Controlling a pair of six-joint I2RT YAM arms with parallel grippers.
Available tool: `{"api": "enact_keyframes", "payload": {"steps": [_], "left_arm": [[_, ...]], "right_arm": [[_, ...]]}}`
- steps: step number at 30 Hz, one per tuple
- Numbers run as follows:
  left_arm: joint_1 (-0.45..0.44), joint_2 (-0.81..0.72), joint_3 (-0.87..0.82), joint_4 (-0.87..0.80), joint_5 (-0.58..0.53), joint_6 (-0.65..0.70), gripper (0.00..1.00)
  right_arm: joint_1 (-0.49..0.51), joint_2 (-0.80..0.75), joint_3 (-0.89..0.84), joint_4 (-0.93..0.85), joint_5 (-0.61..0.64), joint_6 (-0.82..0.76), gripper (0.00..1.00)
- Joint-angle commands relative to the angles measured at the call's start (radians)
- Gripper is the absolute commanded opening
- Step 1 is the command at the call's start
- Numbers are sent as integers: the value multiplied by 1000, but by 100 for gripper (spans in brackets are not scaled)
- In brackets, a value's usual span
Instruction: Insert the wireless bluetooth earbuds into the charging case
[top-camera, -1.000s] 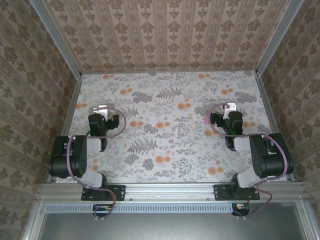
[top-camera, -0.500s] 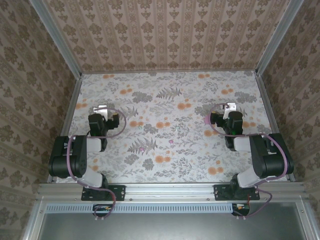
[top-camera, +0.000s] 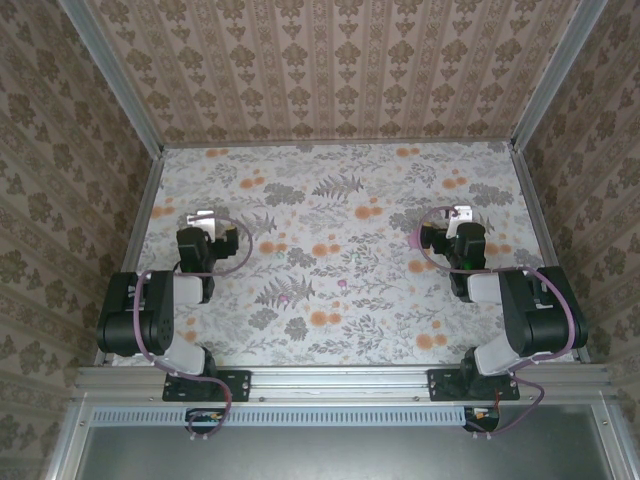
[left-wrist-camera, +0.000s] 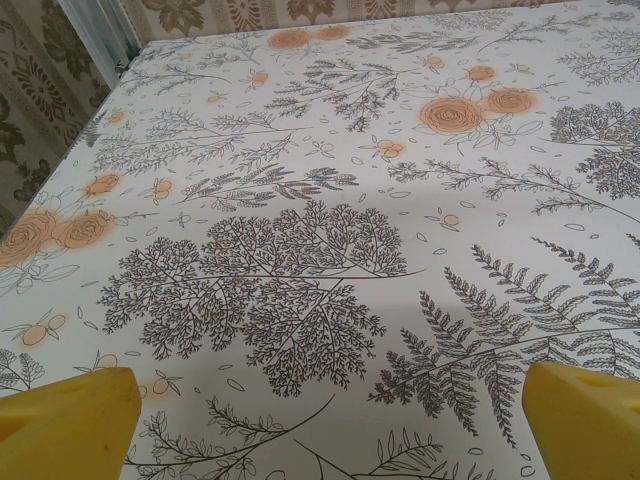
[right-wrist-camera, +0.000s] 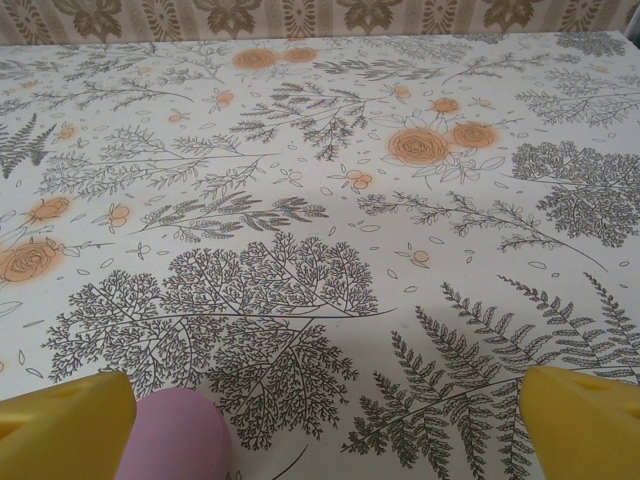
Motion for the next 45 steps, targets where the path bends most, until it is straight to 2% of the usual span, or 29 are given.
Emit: {"api": "enact_keyframes", "payload": {"steps": [1,7,9,12,14,18,21,24,28,31,34,38,43,45], "left_arm": [[4,7,14,38,19,21,100],[22,-51,-53,108,-20,-20,100],[38,-86,-49,68,-16,-38,100],[53,-157,-25,-49,-29,-67,100],[59,-194,-12,-114,-50,-93,100],[63,-295,-6,-189,-50,-110,100],[64,-384,47,-354,-111,-190,100],[67,-445,135,-574,-172,-289,100],[91,-461,247,-740,-4,-363,100],[90,-450,308,-779,178,-392,100],[70,-439,341,-780,277,-445,99],[-13,-421,385,-817,284,-448,99],[-159,-393,422,-838,207,-436,100],[-199,-375,426,-816,206,-448,100]], "right_arm": [[4,-3,17,29,-34,-13,100],[5,-73,60,-107,-39,-14,100],[4,-118,97,-225,-22,2,100],[2,-180,147,-401,18,25,100],[2,-224,143,-453,24,27,100],[-8,-304,218,-710,84,154,100],[-20,-306,329,-950,44,238,100],[-28,-297,393,-1064,-51,270,100],[-40,-302,436,-1101,-172,294,100],[-44,-277,498,-1151,-242,298,100],[-45,-244,549,-1189,-287,298,98],[-47,-215,574,-1182,-353,301,95],[-47,-140,648,-1211,-496,286,84],[-47,-104,674,-1220,-503,289,82]]}}
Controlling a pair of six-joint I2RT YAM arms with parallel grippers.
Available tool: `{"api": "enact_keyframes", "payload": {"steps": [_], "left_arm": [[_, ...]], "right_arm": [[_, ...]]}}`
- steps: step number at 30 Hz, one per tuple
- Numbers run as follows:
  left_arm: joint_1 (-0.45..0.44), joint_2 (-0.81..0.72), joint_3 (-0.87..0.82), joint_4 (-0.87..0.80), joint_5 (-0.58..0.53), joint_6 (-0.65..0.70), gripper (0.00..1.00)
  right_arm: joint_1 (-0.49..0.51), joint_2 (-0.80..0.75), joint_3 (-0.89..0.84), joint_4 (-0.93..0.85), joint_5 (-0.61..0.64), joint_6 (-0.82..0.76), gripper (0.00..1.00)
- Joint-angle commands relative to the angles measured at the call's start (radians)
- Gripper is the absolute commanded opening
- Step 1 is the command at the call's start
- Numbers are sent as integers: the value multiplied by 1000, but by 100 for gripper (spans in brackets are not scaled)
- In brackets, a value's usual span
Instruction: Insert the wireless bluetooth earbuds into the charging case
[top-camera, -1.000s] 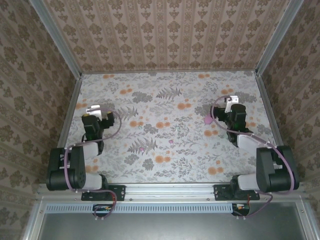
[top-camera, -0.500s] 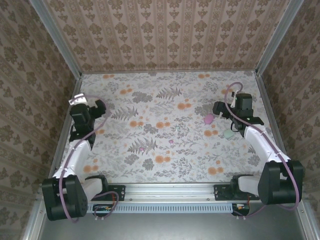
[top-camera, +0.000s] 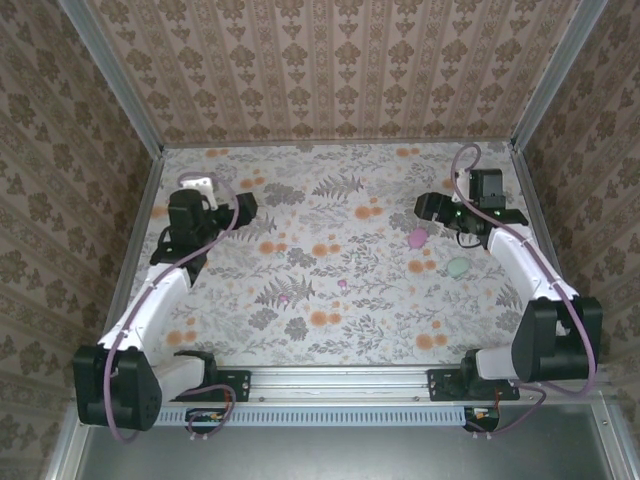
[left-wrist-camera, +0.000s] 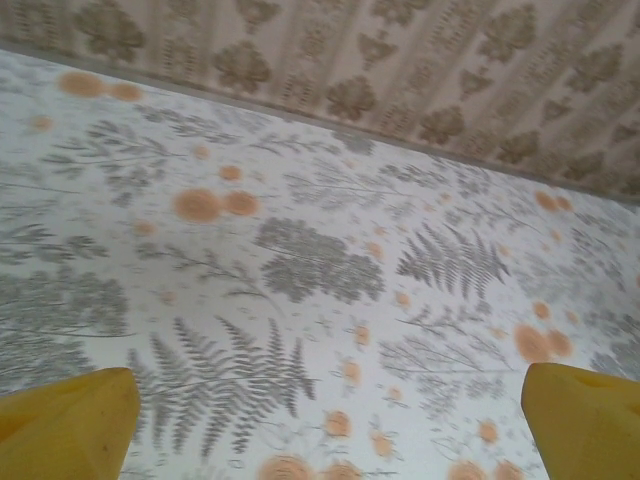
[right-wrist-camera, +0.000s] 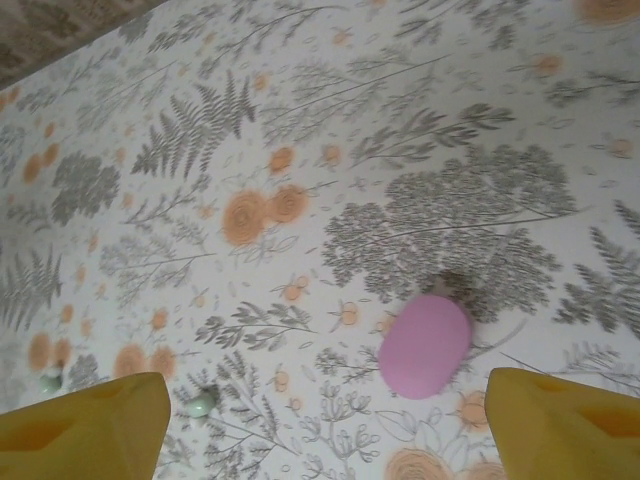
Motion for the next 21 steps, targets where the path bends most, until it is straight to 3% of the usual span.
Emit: {"api": "enact_keyframes", "payload": {"steps": [1,8,10,15,21], "left_arm": [[-61,28,41,-16,-16,-24,100],[-166,58,37,5,-53,-45,100],[-181,59,25,21,-56,-55,100],[-206,56,19,16,-69,-57,100],[-208,30,3,7,-95,-38,100]], "right_arm": [[-5,53,64,-56,-97,0,82],[4,179,172,-108,-224,-31,73],[13,229,221,-158,-177,-36,69],[16,318,275,-255,71,0,71],[17,448,363,-302,59,-14,73]]}}
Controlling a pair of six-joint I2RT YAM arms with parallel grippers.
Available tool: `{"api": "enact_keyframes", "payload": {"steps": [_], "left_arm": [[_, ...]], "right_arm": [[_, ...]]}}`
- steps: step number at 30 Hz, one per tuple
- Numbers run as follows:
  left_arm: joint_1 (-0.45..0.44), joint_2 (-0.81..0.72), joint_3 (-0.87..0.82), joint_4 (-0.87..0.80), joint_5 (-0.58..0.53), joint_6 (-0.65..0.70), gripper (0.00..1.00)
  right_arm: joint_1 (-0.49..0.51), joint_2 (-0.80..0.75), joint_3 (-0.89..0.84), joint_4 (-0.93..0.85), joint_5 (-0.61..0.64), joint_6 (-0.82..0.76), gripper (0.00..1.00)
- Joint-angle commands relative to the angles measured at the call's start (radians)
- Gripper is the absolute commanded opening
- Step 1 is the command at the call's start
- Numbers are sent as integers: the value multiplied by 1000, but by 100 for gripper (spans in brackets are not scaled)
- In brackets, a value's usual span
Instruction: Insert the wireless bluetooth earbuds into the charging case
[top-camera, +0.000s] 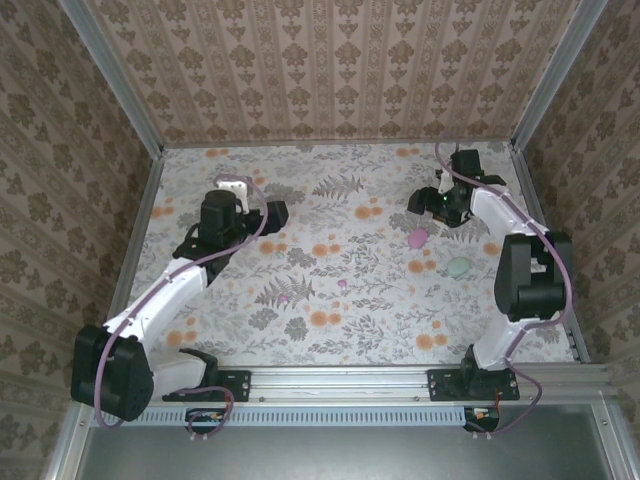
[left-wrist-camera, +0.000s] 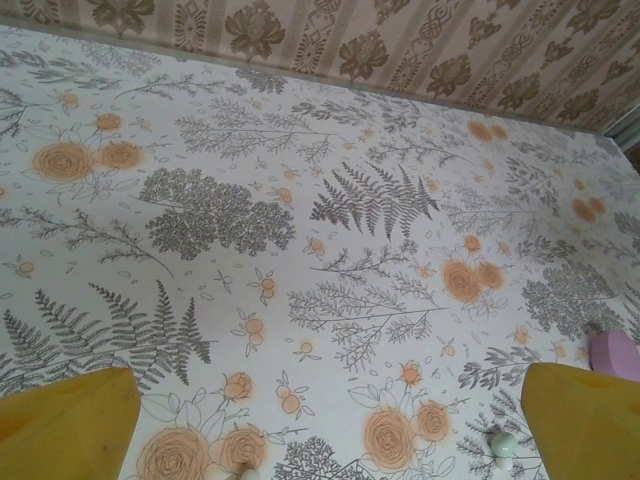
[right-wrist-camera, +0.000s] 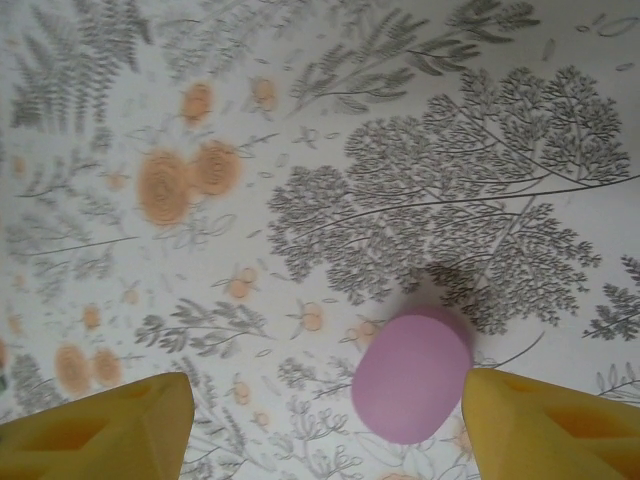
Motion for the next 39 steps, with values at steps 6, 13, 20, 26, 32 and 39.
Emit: {"api": "enact_keyframes", "payload": {"steps": [6,13,20,26,32,39], "left_arm": [[-7,-62,-26,-3,-50,10,100],[-6,-87,-48,-15,-70,10,100],[-6,-92,-52,-24,-74,17,100],[-7,-86,-47,-25,-74,23,100],[-6,-83,-44,-21,-73,19,100],[-7,-79,-39,-24,-76,24,100]], "right_arm": [[15,164,142,-136,112,2,69],[59,223,151,-163,158,27,67],[75,249,149,-167,167,42,68],[107,257,157,-173,131,-16,68],[165,255,181,-245,418,83,81],[178,193,83,-188,427,185,77]]}}
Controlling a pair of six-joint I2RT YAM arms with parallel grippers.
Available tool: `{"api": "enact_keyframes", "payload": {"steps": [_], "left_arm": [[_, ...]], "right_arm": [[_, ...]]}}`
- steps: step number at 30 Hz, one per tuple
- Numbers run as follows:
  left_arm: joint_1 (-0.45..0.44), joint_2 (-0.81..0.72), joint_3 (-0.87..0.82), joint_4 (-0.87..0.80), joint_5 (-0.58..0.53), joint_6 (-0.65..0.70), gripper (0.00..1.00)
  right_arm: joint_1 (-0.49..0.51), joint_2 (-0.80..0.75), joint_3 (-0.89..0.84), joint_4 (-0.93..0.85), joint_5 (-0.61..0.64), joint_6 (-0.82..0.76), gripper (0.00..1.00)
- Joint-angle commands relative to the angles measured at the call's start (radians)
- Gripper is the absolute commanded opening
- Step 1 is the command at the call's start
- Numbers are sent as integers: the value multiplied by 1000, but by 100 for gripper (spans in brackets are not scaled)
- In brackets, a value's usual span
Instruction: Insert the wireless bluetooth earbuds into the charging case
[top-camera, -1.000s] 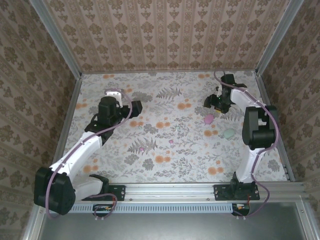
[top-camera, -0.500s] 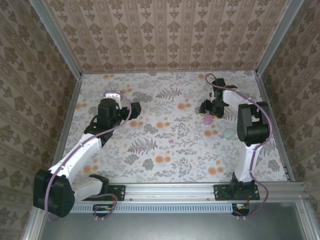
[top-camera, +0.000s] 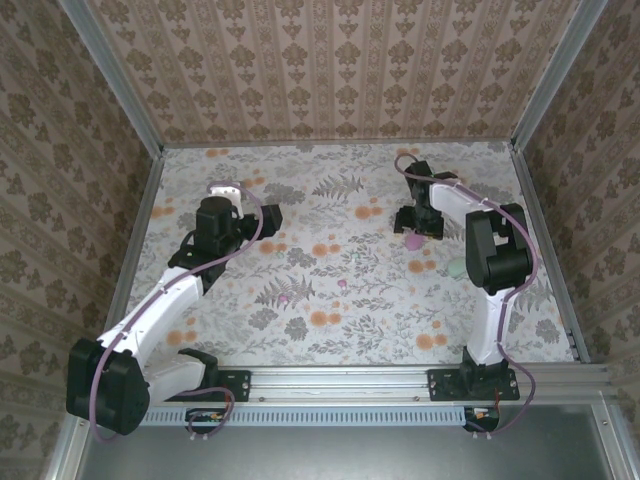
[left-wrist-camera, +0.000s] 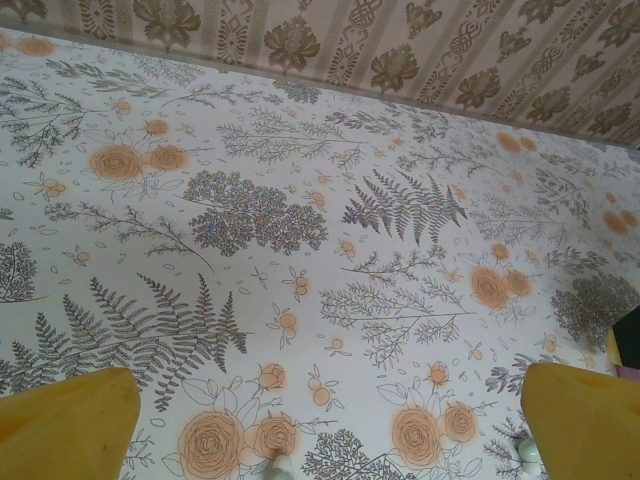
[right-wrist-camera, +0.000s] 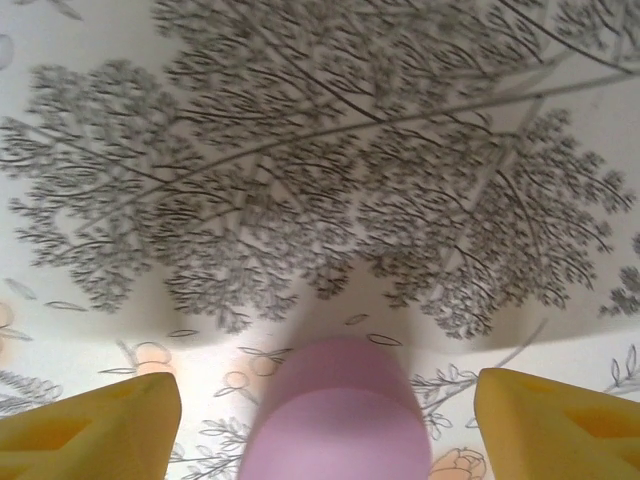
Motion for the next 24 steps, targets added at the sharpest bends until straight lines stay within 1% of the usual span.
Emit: {"api": "enact_keyframes", "payload": {"steps": [1,6,10,16,19,21,24], "left_arm": [[-7,-5,8,-9,-8,24,100],[-7,12,25,-17,0,27,100],[-7,13,23,-12,0,17,100],[-6,19,23,-9,2,15,100],[-7,27,29,-14,4,17,100],[-6,28,33,-17,3,17,100],[-7,28,27,-16,1,13,100]], "right_arm": [[-1,-47,-41,-5,34,68,75],[-1,-43,-52,1,-5,72,65],[5,-56,-69,12,-20,62,61],[18,-68,-85,33,-24,-43,57],[19,-64,-92,39,-15,-105,53],[20,-67,-99,43,-28,-144,48],[26,-73,-105,49,-63,-201,48]]}}
